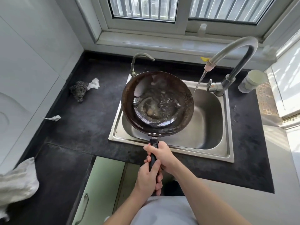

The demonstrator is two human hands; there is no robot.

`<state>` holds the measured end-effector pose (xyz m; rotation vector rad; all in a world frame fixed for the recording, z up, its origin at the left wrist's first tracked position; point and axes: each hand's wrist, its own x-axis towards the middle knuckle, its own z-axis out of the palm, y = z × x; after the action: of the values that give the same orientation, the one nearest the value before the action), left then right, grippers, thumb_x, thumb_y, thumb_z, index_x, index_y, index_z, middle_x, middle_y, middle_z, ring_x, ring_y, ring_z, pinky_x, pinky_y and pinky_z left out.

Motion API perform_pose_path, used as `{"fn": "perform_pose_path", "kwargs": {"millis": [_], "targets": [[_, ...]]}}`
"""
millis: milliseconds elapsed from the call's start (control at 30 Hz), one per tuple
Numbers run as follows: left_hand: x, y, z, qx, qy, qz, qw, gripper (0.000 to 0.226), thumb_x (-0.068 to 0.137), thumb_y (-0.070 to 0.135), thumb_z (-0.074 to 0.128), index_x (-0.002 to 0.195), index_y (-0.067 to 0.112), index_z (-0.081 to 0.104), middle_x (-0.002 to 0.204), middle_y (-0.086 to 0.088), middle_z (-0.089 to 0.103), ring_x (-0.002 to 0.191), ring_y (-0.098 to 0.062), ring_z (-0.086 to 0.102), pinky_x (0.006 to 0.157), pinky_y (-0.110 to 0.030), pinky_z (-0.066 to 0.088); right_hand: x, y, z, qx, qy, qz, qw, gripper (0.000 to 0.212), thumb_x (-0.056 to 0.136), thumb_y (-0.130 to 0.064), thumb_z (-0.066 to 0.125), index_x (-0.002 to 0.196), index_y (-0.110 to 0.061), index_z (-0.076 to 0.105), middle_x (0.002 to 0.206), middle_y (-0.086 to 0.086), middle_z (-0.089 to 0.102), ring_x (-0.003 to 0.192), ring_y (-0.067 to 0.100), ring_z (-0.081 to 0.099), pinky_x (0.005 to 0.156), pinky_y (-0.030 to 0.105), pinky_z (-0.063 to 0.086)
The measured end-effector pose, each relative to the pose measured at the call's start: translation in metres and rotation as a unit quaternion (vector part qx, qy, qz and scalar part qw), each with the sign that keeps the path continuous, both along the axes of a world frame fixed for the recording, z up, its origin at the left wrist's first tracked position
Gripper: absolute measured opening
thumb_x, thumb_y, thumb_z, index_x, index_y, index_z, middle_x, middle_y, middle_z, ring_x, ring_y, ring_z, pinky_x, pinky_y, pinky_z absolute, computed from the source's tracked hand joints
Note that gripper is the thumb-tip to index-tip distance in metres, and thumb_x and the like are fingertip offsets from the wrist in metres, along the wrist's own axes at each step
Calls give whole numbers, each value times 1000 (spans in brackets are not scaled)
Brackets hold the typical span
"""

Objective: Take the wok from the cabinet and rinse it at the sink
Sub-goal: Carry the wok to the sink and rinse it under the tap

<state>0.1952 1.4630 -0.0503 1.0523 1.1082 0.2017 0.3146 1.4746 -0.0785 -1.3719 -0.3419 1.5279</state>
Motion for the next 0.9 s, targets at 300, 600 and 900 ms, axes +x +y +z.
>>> {"fn": "perform_pose_path", "kwargs": {"millis": [300,600,900], "targets": [[-1,-8,-5,-17,6,-38,999,35,100,32,48,78,4,50,53,-6,49,36,-16,41,35,-24,38,0,-20,-10,-23,2,-44,999,23,95,-3,63,74,-8,54,62,4,52,51,17,54,66,39,57],[28,7,6,8,-3,-55,998,33,100,30,48,79,5,50,53,-4,48,36,-16,40,34,-27,40,29,-5,-6,-20,15,-56,998,23,94,-1,63,75,-6,52,62,7,49,48,16,53,64,36,58],[16,9,10,-14,-21,-10,1000,31,101,27,47,80,4,49,53,-6,46,37,-17,38,34,-25,38,17,5,4,-5,-21,2,1000,19,96,-5,62,78,-6,53,62,3,52,51,15,55,66,36,58]]}}
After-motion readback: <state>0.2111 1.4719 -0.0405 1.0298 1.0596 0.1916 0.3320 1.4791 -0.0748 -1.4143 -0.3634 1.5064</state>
